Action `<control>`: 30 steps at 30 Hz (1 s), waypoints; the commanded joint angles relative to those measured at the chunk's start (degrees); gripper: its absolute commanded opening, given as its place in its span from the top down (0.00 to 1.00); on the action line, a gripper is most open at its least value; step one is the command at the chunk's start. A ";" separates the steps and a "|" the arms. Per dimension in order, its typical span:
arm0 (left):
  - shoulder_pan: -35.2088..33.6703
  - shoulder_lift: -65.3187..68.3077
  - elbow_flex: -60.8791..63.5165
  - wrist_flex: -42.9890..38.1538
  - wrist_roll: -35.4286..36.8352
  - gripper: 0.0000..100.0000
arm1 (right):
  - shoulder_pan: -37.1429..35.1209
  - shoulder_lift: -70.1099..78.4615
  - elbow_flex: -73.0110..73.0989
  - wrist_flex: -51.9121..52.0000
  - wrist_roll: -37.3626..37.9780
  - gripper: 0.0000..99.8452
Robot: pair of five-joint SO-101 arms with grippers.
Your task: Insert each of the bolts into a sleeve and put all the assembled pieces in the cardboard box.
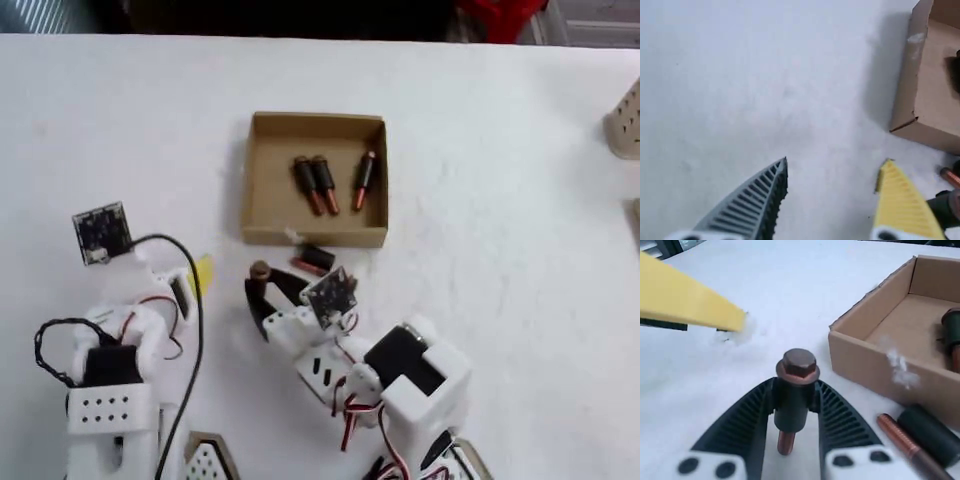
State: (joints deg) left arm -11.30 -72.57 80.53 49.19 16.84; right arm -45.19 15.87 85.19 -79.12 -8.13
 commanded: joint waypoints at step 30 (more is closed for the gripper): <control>1.71 -0.66 14.51 -15.56 -10.90 0.98 | 22.64 -90.86 -3.69 99.65 -0.09 0.98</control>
State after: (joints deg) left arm -10.59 -72.57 95.30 34.95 6.46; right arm -22.59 -66.33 87.21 3.78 -8.13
